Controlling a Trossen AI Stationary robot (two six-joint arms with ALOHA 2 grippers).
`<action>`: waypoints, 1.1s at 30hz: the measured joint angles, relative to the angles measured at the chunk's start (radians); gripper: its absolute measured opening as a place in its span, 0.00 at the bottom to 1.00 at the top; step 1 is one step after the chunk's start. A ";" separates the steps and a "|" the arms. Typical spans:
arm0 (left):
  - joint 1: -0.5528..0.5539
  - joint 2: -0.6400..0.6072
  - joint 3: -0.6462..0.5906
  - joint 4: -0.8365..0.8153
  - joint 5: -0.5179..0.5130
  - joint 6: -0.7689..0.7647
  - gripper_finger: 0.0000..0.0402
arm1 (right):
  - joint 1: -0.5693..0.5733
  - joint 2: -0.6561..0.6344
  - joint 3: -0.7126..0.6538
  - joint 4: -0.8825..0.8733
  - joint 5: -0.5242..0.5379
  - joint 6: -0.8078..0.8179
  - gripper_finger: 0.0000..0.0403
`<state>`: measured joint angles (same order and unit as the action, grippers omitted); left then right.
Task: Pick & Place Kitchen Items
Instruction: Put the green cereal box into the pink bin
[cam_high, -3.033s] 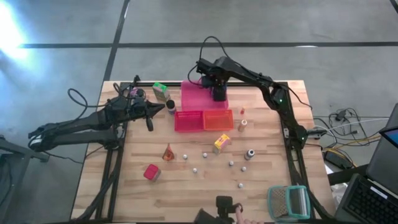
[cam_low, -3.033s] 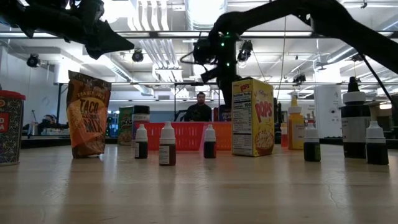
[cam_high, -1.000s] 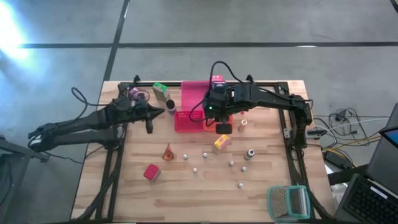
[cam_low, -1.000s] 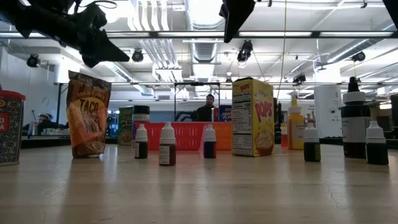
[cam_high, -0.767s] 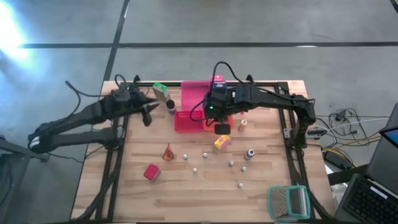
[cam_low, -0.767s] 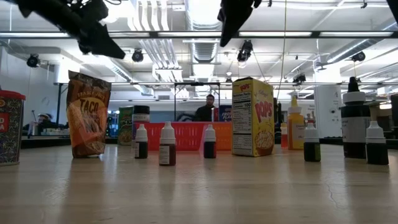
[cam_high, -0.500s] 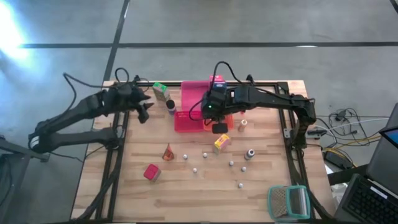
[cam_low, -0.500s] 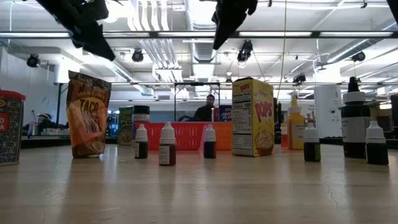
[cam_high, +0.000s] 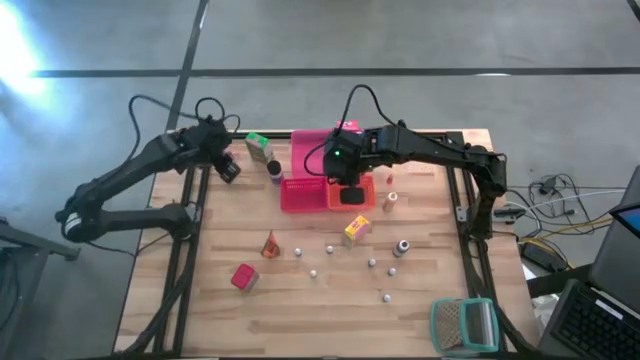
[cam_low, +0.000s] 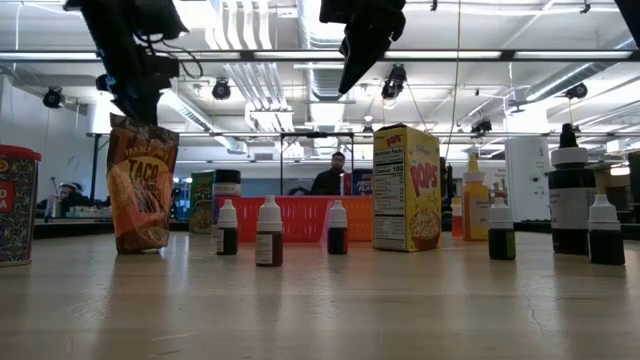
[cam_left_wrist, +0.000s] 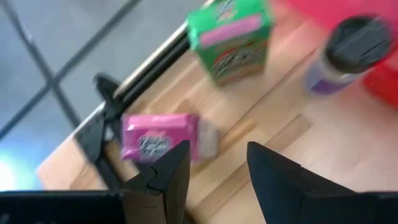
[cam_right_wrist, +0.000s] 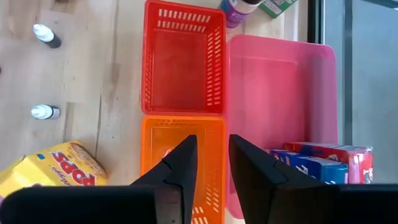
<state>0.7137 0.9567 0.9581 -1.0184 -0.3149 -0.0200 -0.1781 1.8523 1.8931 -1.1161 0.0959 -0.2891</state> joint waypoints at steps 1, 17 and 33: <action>0.017 0.022 0.018 -0.012 0.000 -0.001 0.41 | 0.000 0.000 0.000 0.002 0.000 0.000 0.23; 0.055 0.413 0.298 0.020 0.128 0.708 0.41 | 0.002 0.000 -0.001 0.003 -0.003 0.007 0.13; 0.055 0.468 0.314 0.076 0.111 0.893 0.41 | 0.001 0.000 -0.001 -0.062 -0.003 -0.057 0.27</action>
<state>0.7689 1.4246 1.2720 -0.9421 -0.2043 0.8726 -0.1772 1.8523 1.8919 -1.1786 0.0933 -0.3458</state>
